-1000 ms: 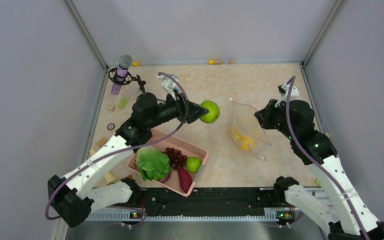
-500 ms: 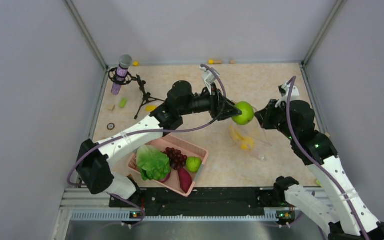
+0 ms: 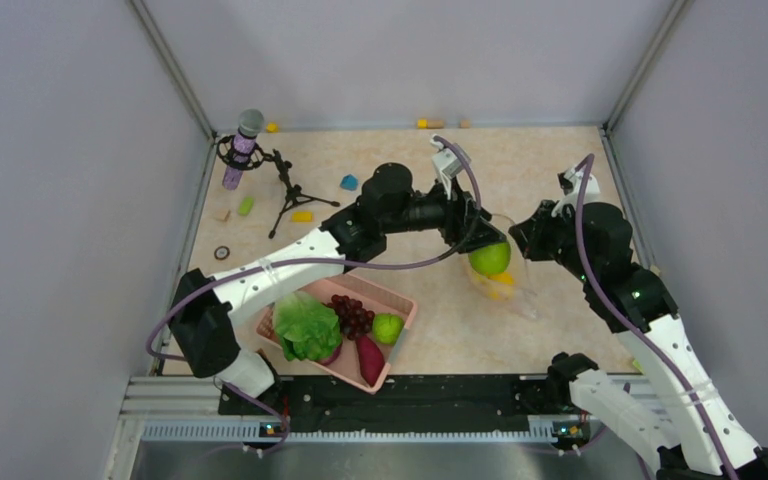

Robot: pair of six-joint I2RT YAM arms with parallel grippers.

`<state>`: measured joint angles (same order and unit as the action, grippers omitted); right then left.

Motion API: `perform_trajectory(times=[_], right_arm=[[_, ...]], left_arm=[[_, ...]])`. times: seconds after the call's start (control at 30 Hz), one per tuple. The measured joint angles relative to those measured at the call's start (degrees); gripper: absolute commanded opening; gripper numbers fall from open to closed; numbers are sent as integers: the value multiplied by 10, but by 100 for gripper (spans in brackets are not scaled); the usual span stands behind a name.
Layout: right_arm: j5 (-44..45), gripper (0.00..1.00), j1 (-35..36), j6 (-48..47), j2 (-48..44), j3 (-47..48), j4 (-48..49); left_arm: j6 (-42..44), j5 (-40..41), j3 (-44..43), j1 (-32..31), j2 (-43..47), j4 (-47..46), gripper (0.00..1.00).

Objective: Place the food in the zip-top bag and seal the zipper
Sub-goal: Place the fake fruit in the zipper food storage bag, then pick up the fake vegetable from the bin.

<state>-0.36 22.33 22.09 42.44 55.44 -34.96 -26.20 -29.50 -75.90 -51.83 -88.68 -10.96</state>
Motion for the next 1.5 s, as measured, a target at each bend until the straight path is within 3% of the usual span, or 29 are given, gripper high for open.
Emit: perform_trajectory(times=[0.53, 0.93, 1.1, 1.27, 1.37, 1.5], right_arm=[[-8, 4, 0, 7, 0, 0, -2], [4, 2, 0, 47, -34, 2, 7], [14, 2, 0, 57, -49, 13, 25], [18, 2, 0, 56, -50, 12, 28], [17, 2, 0, 56, -43, 12, 28], [17, 3, 0, 54, -35, 12, 28]], left_arm=[[35, 82, 5, -19, 12, 80, 96], [-1, 330, 148, -20, 239, 206, 98], [-75, 500, 169, -20, 317, 346, 98], [-210, 639, 169, -19, 364, 551, 98], [-280, 678, 170, -19, 389, 664, 98], [-267, 641, 181, -20, 417, 714, 98]])
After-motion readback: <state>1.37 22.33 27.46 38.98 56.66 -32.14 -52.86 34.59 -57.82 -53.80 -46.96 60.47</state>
